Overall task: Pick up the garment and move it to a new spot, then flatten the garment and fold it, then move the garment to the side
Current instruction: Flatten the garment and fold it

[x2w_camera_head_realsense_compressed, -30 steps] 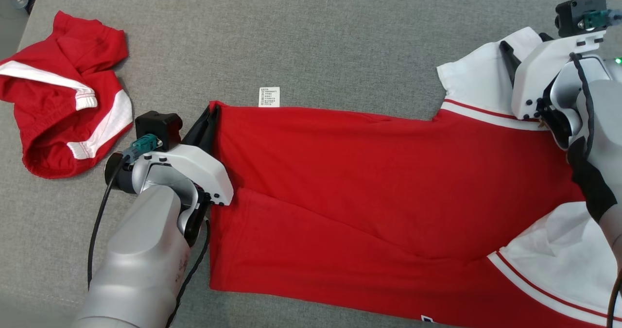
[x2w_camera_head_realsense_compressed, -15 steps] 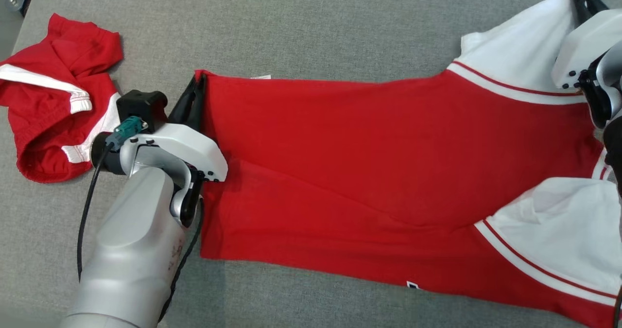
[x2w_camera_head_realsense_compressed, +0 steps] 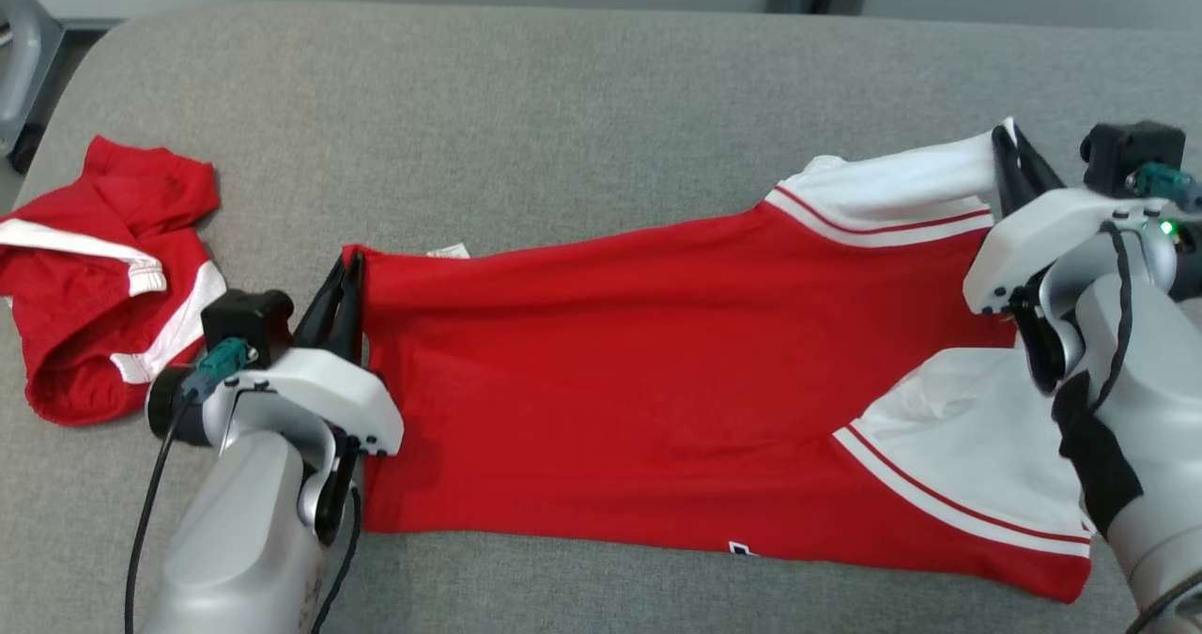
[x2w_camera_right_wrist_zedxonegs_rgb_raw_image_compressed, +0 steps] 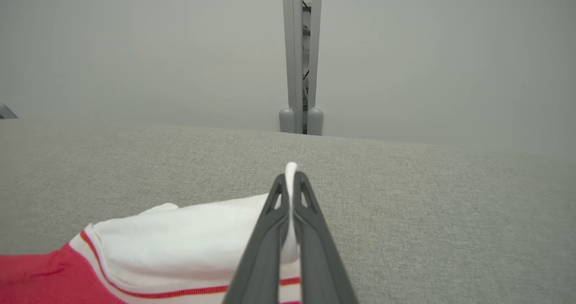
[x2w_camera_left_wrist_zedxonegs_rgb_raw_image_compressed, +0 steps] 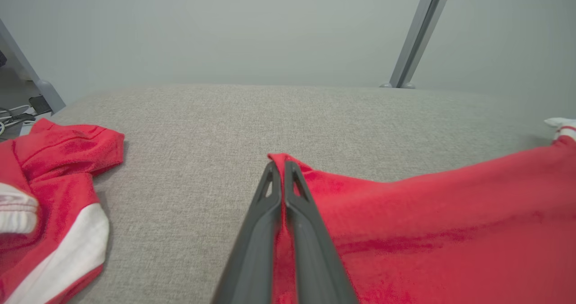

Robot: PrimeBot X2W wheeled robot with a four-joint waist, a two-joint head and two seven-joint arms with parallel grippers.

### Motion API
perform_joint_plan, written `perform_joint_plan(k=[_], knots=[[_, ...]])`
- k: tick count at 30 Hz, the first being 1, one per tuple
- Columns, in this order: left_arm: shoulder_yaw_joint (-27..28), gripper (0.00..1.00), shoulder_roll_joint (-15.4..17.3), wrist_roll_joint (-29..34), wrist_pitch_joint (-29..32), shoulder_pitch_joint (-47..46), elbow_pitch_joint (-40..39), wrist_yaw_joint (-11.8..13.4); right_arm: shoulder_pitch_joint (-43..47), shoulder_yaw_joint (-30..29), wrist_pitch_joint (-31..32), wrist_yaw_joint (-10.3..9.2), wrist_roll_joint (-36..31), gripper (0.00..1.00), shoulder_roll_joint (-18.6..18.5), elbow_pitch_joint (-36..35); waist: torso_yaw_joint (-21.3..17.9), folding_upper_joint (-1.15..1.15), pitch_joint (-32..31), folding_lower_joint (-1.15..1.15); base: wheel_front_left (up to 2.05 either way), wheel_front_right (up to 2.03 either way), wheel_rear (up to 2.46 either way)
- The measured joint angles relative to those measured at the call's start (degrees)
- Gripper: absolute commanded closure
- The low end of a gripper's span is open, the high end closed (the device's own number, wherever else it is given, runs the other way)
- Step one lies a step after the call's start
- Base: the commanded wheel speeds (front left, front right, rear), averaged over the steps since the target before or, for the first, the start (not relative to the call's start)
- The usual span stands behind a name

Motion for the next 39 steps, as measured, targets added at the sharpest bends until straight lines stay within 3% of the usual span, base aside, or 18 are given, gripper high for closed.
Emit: perform_joint_plan(k=[10,26,27,28,29,30,39], knots=[[3.45,1.0,0.16,0.64,0.0,11.76,-0.04,-0.7,19.84,-0.43,-0.08,0.0,5.53,1.0,1.3,-12.11,-3.98,0.0,-8.32,0.0,0.0,0.0,0.0],[7.27,1.0,-0.98,1.62,0.01,20.67,1.81,-0.83,31.94,-2.13,-0.09,0.0,7.91,1.0,3.78,-12.48,-6.87,0.0,-13.5,0.0,0.0,0.0,0.0],[7.72,0.84,-1.08,1.66,0.01,20.94,1.48,-0.53,32.09,-2.59,-0.09,0.0,7.9,1.0,3.86,-12.3,-6.8,0.0,-13.56,0.0,0.0,0.0,0.0],[8.24,0.69,-1.13,1.83,0.01,21.3,0.84,-0.12,32.15,-3.04,-0.09,0.0,7.72,0.7,3.9,-12.13,-6.73,0.0,-13.59,0.0,0.0,0.0,0.0],[8.75,0.0,-1.13,2.14,0.01,21.58,0.08,0.19,32.17,-3.59,-0.08,0.0,7.56,0.6,3.97,-12.03,-6.64,0.0,-13.59,0.0,0.0,0.0,0.0],[9.23,0.0,-1.16,2.35,0.0,21.86,-0.86,0.56,32.2,-4.25,-0.08,0.0,7.56,0.0,4.09,-12.22,-6.56,0.0,-13.58,0.0,0.0,0.0,0.0],[12.16,0.0,-2.23,6.42,0.0,29.49,-10.73,2.69,31.67,-7.5,-0.09,0.0,7.3,0.0,4.12,-17.23,-5.53,0.0,-13.32,0.0,0.0,0.0,0.0]])
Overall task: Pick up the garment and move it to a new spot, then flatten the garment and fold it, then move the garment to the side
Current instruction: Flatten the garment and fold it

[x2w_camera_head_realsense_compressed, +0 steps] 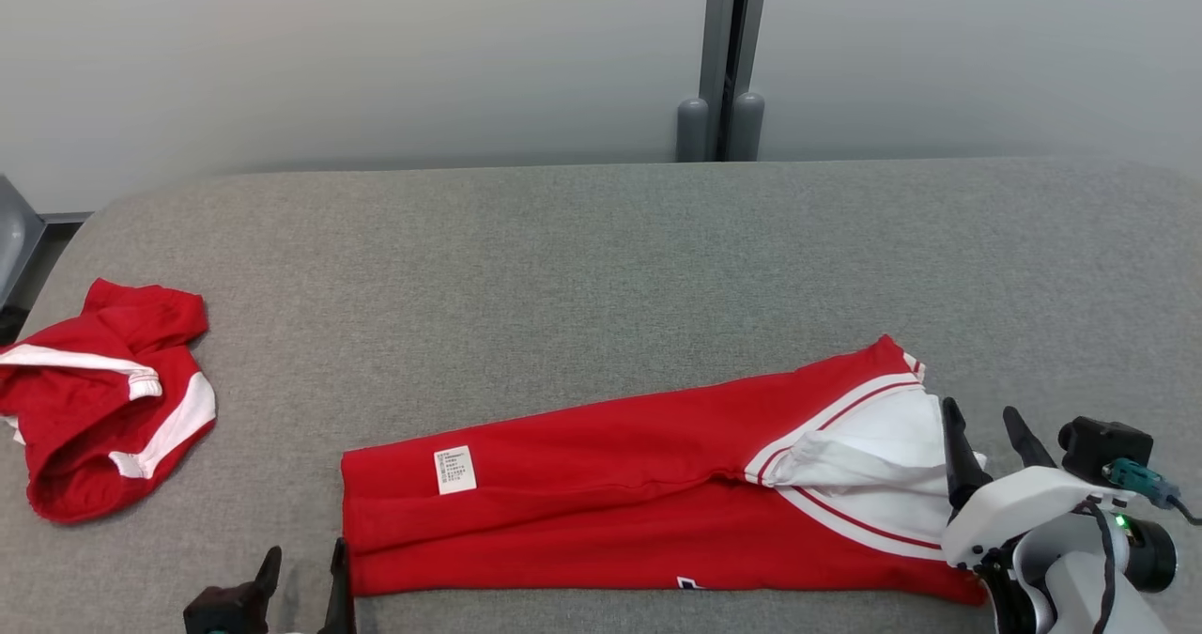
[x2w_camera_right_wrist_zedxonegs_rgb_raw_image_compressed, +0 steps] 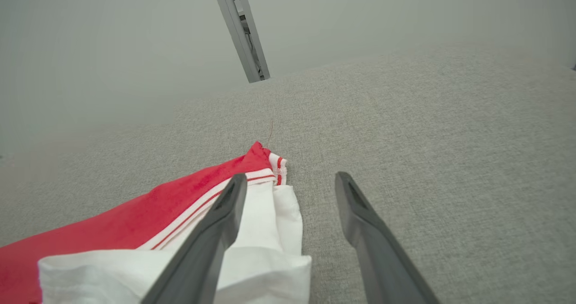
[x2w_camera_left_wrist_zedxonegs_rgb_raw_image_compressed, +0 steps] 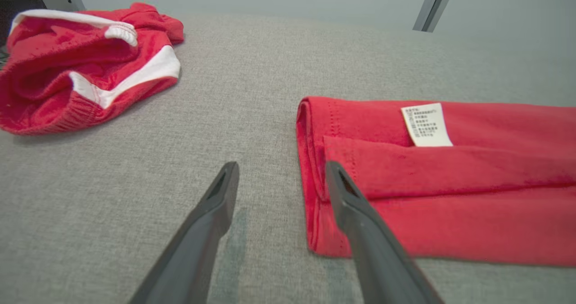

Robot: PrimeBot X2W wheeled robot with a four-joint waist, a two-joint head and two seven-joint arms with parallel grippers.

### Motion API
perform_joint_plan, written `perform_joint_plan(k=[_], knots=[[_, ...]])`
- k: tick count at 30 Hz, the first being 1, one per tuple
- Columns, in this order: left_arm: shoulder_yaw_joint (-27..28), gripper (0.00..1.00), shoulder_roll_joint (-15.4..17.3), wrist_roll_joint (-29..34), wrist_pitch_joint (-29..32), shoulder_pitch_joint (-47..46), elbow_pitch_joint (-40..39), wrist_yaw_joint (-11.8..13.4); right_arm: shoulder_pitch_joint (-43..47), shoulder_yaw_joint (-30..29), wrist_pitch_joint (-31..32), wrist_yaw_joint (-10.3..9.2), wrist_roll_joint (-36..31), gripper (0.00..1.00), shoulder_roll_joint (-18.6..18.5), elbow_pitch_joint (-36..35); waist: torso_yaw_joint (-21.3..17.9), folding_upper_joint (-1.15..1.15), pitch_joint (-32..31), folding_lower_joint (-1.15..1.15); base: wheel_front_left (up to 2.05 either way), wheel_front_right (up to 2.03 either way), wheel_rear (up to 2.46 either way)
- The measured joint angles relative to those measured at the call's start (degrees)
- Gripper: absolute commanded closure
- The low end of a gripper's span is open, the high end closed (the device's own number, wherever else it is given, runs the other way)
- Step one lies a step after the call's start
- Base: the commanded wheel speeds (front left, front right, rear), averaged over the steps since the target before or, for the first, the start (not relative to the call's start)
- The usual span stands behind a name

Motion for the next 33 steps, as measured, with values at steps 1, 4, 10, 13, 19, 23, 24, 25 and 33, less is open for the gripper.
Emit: perform_joint_plan(k=[1,4,10,13,19,23,24,25,33], knots=[[-0.13,0.0,-0.22,0.29,0.01,0.64,0.02,-0.01,-0.27,0.3,0.0,0.0,-0.08,0.0,0.01,0.74,0.27,0.0,0.09,0.0,0.0,0.0,0.0],[-0.75,0.0,-0.38,0.74,0.0,1.02,-0.36,-0.22,-1.24,1.46,1.91,0.0,-0.55,0.0,-0.1,3.65,1.08,0.0,0.61,0.0,0.0,0.0,0.0],[-1.71,0.0,-0.57,0.82,0.0,-0.12,-0.64,-0.44,-2.01,3.07,6.8,-0.01,-0.14,0.0,-0.41,9.5,3.03,0.0,1.78,0.0,0.0,0.0,0.0],[-2.21,0.0,-0.65,0.56,0.0,-0.22,-1.18,-0.44,-2.15,4.16,7.78,-0.04,1.6,0.0,-0.49,10.29,3.6,0.0,2.16,0.0,0.0,0.0,0.0],[-3.03,0.0,-0.65,-0.3,0.01,-0.77,-1.83,-0.35,-2.31,8.25,8.58,-0.21,5.65,1.0,-0.38,8.95,3.54,0.0,2.71,0.0,0.0,0.0,0.0],[-3.83,0.0,-0.65,-0.78,0.0,-1.22,-2.02,-0.34,-2.36,8.15,5.61,0.08,8.1,1.0,-0.55,8.68,3.27,0.0,2.91,0.0,0.0,0.0,0.0],[-4.05,0.0,-0.65,-0.84,0.0,-1.24,-2.02,-0.34,-2.44,7.67,4.44,0.09,8.42,1.0,-0.85,8.84,3.23,0.0,2.9,0.0,0.0,0.0,0.0],[-4.19,0.0,-0.62,-0.86,0.0,-1.26,-2.0,-0.33,-2.6,7.21,3.54,0.08,8.48,1.0,-1.21,9.05,3.18,0.0,2.88,0.0,0.0,0.0,0.0],[-4.56,0.0,-0.64,-1.4,0.0,-1.25,-1.79,-0.09,-3.57,5.13,0.26,0.0,7.98,1.0,-2.98,6.86,2.21,0.0,2.12,0.0,0.0,0.0,0.0]])
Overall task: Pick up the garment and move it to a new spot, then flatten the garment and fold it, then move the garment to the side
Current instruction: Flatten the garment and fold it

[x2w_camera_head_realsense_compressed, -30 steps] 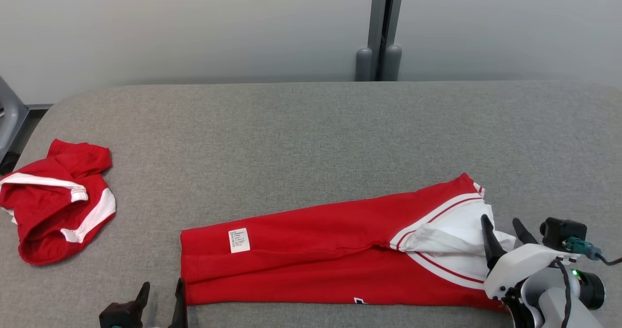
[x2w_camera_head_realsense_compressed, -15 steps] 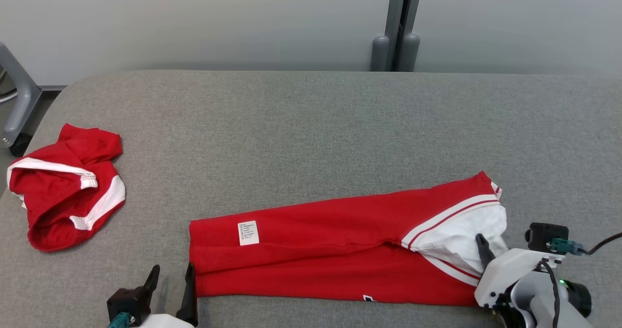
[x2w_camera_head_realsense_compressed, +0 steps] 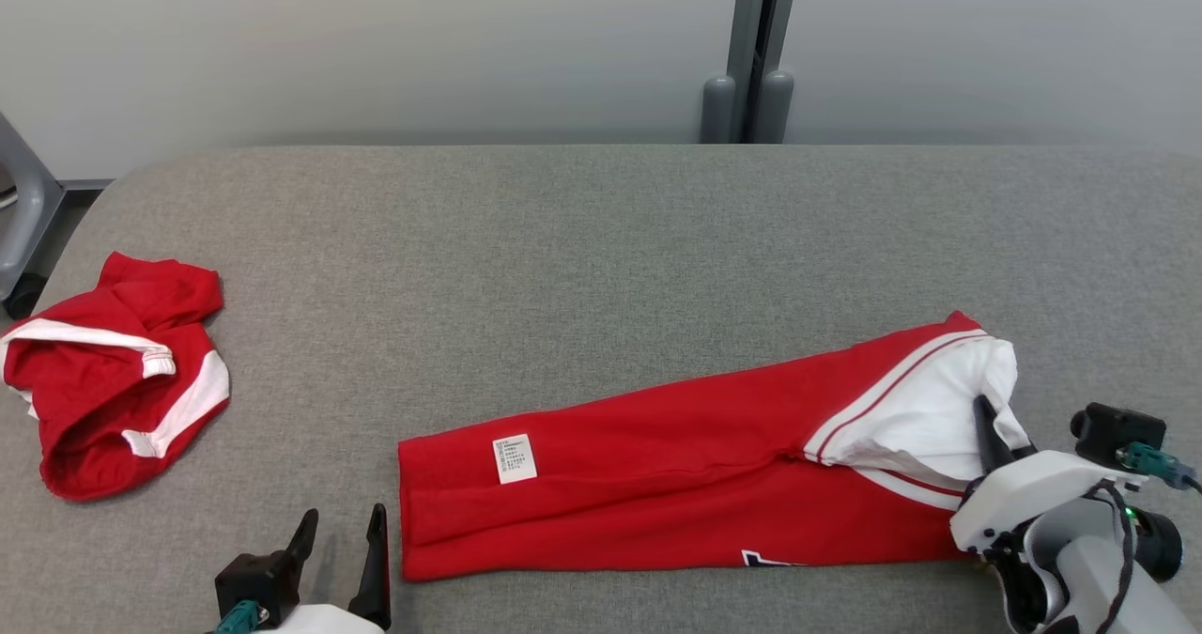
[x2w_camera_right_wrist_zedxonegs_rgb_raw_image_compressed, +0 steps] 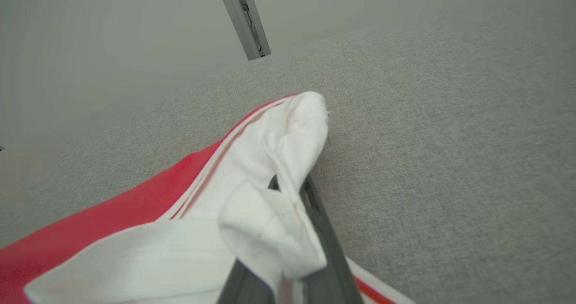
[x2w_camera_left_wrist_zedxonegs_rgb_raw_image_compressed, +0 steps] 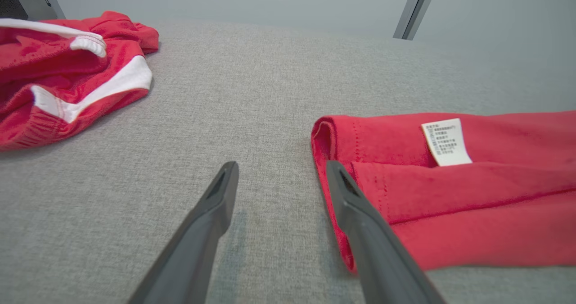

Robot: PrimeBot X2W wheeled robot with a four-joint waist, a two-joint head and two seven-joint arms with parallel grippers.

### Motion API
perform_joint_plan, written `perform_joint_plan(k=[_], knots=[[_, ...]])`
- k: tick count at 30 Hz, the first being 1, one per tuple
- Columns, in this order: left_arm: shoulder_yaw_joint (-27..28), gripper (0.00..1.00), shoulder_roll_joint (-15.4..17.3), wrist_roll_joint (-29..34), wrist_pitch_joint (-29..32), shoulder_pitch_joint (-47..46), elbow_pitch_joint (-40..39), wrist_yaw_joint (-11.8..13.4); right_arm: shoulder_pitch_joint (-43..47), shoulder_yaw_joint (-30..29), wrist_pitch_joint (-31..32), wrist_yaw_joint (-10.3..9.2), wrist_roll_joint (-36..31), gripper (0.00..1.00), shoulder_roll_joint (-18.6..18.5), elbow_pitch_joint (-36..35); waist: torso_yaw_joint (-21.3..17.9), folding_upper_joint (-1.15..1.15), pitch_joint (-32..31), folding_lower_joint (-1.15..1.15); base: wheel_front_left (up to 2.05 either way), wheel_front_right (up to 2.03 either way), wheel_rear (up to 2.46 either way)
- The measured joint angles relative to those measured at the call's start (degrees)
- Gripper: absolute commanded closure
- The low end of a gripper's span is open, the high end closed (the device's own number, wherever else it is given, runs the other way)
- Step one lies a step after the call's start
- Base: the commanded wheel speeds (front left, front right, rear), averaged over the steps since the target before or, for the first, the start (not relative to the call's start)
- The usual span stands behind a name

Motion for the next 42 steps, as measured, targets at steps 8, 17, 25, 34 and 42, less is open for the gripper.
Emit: perform_joint_plan(k=[8,17,25,34,42], knots=[[-1.29,0.0,-0.01,-0.78,0.0,0.31,0.16,0.08,3.22,10.16,0.34,-0.01,2.58,1.0,2.88,-9.61,-0.83,0.0,-1.84,0.0,0.0,0.0,0.0],[-4.82,0.0,-0.02,0.47,0.0,0.3,0.26,-0.35,7.54,25.83,5.98,-0.01,10.89,1.0,4.35,-18.59,2.78,0.0,-3.26,0.0,0.0,0.0,0.0],[-8.56,0.0,-0.02,0.58,0.0,0.08,0.94,-0.94,4.81,34.77,6.01,-0.02,15.86,1.0,4.78,-20.28,9.73,0.0,-3.48,0.0,0.0,0.0,0.0],[-12.65,0.0,-0.02,0.55,0.0,-1.17,1.59,-1.49,-0.29,41.29,4.02,-0.02,20.97,1.0,4.92,-15.13,18.99,0.0,-3.37,0.0,0.0,0.0,0.0],[-14.12,0.0,0.0,-0.99,0.0,-1.45,1.3,-0.41,-4.5,42.34,0.55,-0.02,24.28,0.0,4.97,-10.4,22.84,0.0,-2.11,0.0,0.0,0.0,0.0]])
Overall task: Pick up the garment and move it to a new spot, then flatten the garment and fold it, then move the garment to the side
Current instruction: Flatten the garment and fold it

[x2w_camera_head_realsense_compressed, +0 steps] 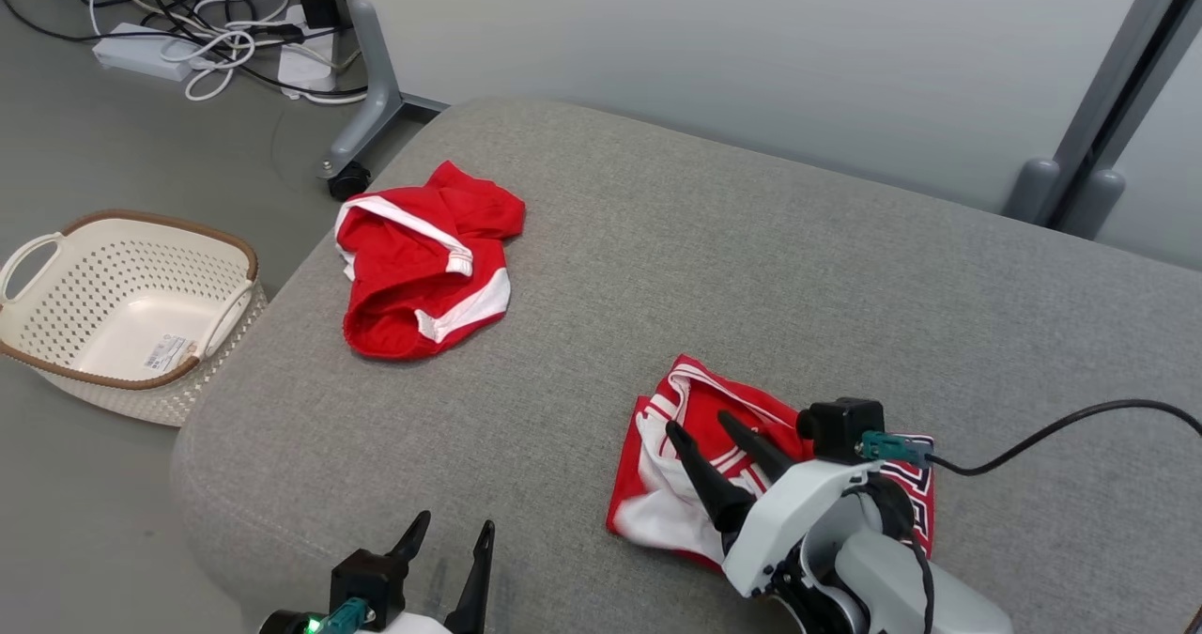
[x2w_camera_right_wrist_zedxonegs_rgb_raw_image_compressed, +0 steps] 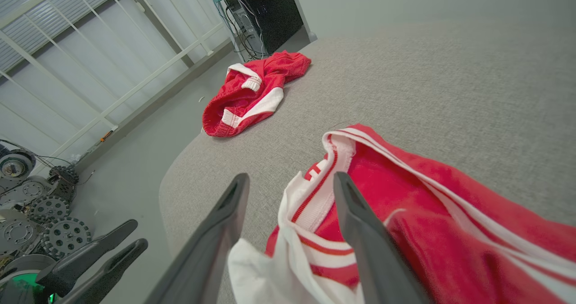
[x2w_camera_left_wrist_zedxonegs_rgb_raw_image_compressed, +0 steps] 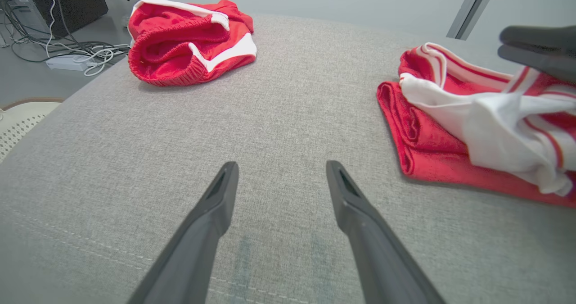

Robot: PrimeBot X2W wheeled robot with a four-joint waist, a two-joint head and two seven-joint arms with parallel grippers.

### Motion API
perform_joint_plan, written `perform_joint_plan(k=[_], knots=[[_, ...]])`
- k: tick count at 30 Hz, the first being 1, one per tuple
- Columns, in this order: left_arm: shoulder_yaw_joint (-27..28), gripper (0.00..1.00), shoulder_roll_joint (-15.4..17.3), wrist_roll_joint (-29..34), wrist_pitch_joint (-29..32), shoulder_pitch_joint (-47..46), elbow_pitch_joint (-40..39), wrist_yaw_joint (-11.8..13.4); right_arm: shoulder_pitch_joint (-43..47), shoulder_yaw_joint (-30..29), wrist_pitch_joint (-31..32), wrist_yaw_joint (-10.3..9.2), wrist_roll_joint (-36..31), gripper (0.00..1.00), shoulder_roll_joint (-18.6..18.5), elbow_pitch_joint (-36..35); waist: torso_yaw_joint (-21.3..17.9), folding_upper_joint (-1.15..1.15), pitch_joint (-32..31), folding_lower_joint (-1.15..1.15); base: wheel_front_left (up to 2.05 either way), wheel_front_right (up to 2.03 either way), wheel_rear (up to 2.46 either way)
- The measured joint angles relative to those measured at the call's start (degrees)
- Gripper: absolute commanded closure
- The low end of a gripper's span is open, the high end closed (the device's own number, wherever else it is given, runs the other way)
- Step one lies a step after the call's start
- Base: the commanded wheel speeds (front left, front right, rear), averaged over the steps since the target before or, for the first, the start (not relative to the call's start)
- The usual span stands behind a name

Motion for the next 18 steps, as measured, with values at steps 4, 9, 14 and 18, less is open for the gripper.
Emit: perform_joint_plan(k=[4,9,14,18], knots=[[0.33,0.0,-0.01,-0.44,0.0,-0.09,-0.54,0.62,-1.99,-4.3,-0.57,0.01,-1.37,0.0,0.15,1.0,-1.5,0.0,0.29,0.0,0.0,0.0,0.0],[1.37,0.0,-0.01,-0.55,0.0,-0.3,-1.27,1.0,-0.83,-18.05,-0.81,0.01,-10.65,0.0,0.02,-1.41,-4.58,0.0,0.47,0.0,0.0,0.0,0.0],[2.1,0.0,-0.02,-0.56,0.0,-0.79,-1.71,1.19,5.0,-26.68,-0.82,0.0,-18.39,0.0,-0.05,-4.16,-7.64,0.0,0.47,0.0,0.0,0.0,0.0],[2.9,0.0,0.0,-0.56,0.0,-0.82,-1.9,1.43,9.0,-30.52,-0.81,0.0,-22.12,0.0,0.01,-5.67,-9.55,0.0,0.35,0.0,0.0,0.0,0.0]])
